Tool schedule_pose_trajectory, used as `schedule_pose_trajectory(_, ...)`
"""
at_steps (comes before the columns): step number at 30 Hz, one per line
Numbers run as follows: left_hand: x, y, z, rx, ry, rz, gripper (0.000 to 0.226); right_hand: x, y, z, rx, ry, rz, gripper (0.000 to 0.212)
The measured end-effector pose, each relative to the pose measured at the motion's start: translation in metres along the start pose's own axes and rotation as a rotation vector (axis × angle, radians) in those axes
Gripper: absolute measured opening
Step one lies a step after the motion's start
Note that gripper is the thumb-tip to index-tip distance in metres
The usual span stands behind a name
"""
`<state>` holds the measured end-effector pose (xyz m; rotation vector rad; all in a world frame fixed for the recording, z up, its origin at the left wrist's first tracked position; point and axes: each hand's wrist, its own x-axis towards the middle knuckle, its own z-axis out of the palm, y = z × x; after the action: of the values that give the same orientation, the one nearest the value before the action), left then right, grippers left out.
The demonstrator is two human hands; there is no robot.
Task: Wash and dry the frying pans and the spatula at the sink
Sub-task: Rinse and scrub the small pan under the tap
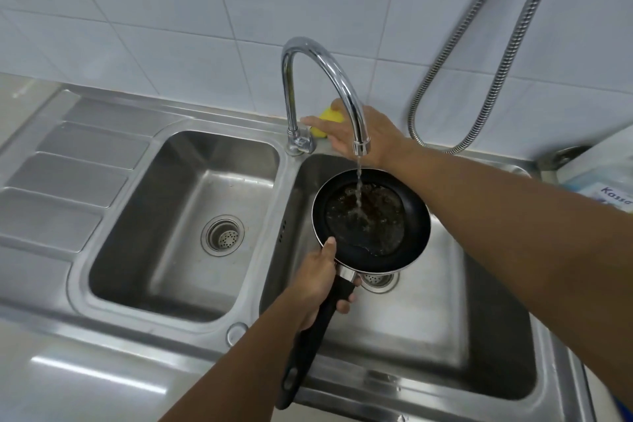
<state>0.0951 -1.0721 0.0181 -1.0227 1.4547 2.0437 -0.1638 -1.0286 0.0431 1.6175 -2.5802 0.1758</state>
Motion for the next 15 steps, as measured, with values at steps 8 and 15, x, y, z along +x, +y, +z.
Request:
schedule_pose_trajectory(8, -0.005, 0.006, -0.001, 0.011, -0.002, 0.022, 0.04, -0.048, -0.015, -0.02, 0.402, 0.001, 0.326, 0.062)
schedule_pose_trajectory(15, -0.013, 0.012, 0.002, 0.062, 0.004, 0.029, 0.035, -0.128, -0.043, 0.0, 0.478, 0.216, 0.503, 0.045)
